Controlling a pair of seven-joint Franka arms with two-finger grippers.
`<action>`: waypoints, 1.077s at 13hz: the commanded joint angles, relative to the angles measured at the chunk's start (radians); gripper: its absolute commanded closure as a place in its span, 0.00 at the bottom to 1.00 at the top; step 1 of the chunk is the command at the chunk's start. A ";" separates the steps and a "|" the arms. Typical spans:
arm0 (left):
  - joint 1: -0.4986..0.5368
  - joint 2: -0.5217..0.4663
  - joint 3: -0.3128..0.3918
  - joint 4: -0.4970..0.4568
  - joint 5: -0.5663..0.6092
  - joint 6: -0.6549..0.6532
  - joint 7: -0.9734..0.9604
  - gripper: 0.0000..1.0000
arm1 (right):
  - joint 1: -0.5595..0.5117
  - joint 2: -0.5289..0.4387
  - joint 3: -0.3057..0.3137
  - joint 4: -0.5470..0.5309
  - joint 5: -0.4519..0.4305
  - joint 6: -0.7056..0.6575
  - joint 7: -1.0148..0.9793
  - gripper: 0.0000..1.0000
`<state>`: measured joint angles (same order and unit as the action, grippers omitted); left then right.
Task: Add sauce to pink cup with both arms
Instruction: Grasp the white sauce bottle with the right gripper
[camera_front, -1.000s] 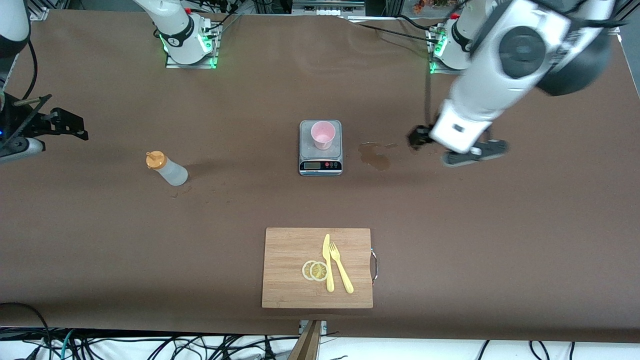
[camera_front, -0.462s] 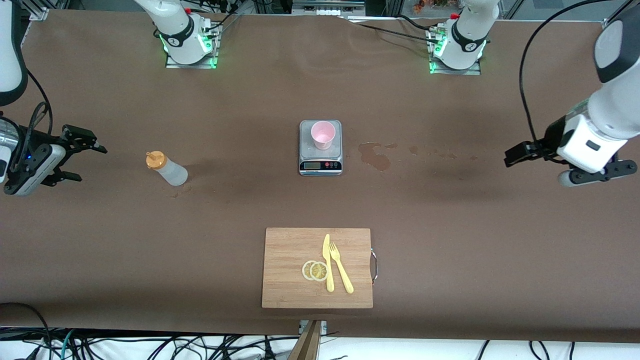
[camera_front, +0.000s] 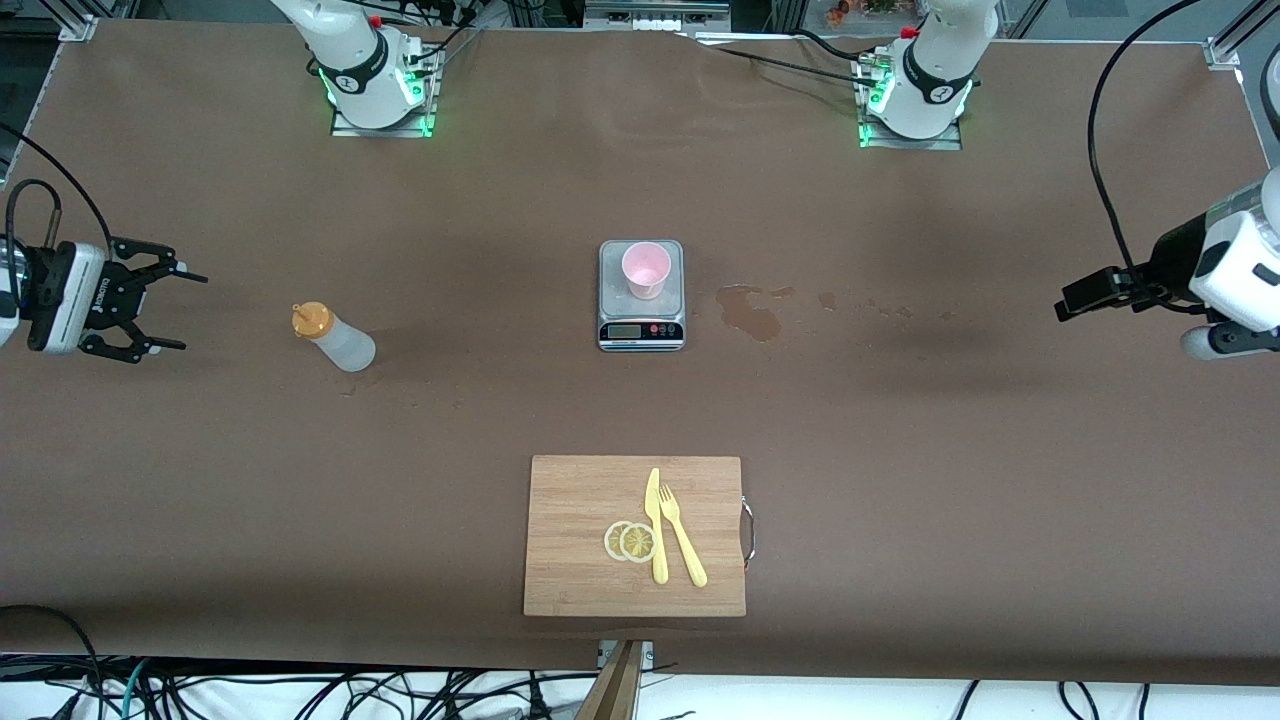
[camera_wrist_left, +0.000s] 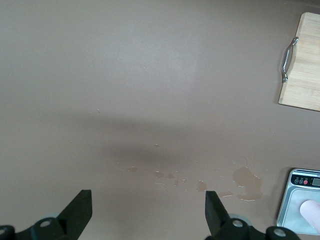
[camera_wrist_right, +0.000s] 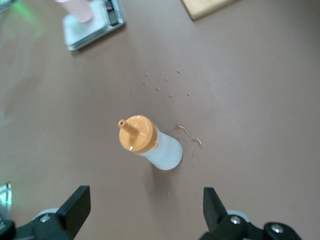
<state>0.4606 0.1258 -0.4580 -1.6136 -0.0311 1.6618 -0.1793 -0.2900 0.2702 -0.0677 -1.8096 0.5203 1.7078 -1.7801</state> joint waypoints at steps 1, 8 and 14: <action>-0.228 -0.124 0.224 -0.165 -0.026 0.053 0.027 0.02 | -0.044 0.085 0.008 -0.004 0.119 -0.046 -0.247 0.00; -0.451 -0.117 0.423 -0.140 -0.023 0.136 0.008 0.00 | -0.069 0.286 0.008 -0.002 0.279 -0.071 -0.692 0.00; -0.456 -0.060 0.456 -0.080 -0.010 0.052 0.006 0.00 | -0.048 0.345 0.013 -0.004 0.311 -0.085 -0.791 0.00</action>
<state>0.0179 0.0124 -0.0153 -1.7417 -0.0397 1.7569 -0.1744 -0.3458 0.5949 -0.0612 -1.8232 0.7986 1.6378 -2.5398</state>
